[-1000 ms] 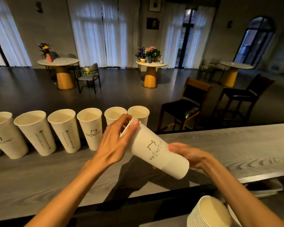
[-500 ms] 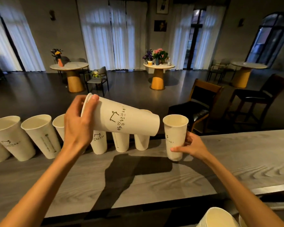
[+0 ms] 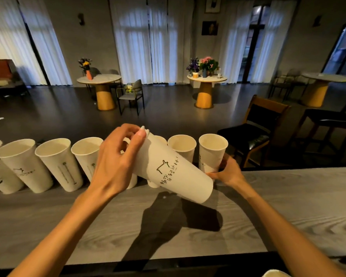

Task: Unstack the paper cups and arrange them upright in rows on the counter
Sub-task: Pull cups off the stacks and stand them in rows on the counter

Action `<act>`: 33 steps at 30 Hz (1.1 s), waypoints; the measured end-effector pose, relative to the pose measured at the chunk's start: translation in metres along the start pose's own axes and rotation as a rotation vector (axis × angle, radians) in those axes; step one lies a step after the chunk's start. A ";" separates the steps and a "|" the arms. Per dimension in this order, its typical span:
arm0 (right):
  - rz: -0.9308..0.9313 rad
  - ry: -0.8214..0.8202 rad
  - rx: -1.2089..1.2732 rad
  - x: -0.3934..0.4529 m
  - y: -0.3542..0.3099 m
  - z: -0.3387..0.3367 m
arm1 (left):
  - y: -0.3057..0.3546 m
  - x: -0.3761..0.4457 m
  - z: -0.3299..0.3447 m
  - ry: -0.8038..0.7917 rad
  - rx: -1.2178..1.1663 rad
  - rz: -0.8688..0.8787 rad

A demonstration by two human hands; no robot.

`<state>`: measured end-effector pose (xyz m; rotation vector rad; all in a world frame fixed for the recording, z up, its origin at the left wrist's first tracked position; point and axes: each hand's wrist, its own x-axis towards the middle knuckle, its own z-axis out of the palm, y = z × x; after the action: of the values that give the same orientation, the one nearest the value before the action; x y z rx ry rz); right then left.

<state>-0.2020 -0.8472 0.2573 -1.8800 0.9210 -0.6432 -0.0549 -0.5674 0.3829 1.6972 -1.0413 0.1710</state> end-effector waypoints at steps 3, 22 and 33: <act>0.075 -0.118 -0.055 -0.005 0.014 -0.023 | 0.011 0.001 0.024 -0.074 -0.006 0.044; -0.037 -0.097 -0.041 -0.083 0.017 -0.178 | 0.116 0.111 0.172 -0.362 0.233 0.335; 0.096 0.263 0.035 -0.021 0.098 -0.198 | 0.115 0.141 0.245 -0.742 0.566 0.353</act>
<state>-0.3934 -0.9593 0.2560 -1.7350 1.1531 -0.8562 -0.1416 -0.8535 0.4470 2.1283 -1.9907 0.0573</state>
